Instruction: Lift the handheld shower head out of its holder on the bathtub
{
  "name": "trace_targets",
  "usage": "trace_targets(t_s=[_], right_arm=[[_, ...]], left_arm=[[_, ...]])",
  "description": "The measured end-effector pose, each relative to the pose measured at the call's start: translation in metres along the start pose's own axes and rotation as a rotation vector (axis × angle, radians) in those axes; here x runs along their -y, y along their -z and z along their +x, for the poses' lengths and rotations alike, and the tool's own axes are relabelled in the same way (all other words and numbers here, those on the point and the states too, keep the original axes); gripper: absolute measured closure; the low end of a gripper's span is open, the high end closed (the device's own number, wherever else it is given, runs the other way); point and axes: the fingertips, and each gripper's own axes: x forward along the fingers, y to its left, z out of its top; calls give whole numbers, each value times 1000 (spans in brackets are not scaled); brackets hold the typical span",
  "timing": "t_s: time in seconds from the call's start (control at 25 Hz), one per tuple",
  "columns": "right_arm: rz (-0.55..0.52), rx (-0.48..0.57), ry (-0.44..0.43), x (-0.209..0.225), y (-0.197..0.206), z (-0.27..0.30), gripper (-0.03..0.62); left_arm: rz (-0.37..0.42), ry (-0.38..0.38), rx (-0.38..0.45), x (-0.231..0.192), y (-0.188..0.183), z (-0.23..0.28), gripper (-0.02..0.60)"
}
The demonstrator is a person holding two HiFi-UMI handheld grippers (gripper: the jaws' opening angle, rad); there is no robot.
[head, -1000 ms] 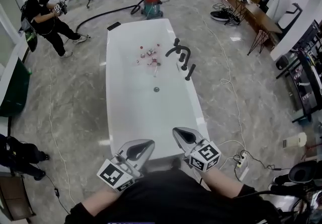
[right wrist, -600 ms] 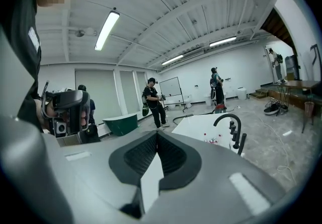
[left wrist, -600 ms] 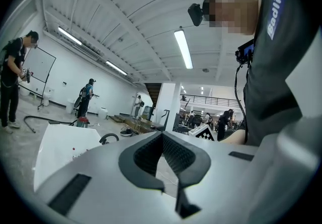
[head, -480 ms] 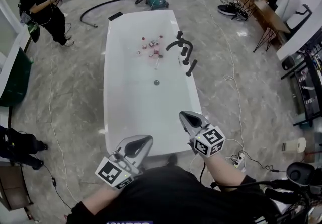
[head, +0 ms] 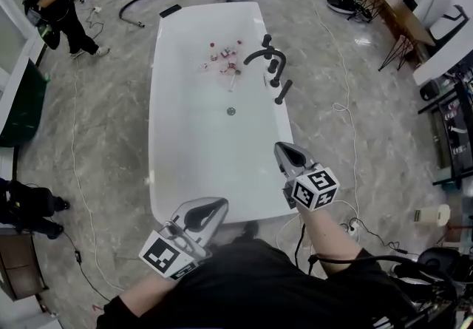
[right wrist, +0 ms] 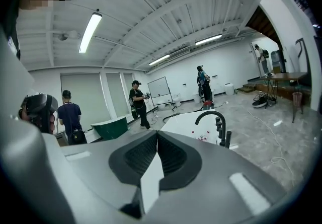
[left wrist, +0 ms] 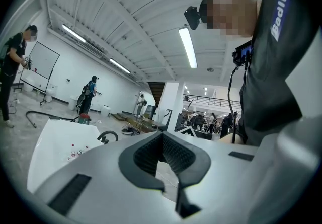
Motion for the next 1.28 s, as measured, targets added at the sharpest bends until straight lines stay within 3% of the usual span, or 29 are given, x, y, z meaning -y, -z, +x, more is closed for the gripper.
trace_targets(t_s=[0.76, 1.28], right_arm=[[36, -60, 88, 113, 22, 46, 588], [-1, -150, 161, 210, 30, 121, 531]], left_arm=[[-44, -31, -43, -12, 15, 27, 581], [-47, -92, -62, -25, 32, 37, 581]])
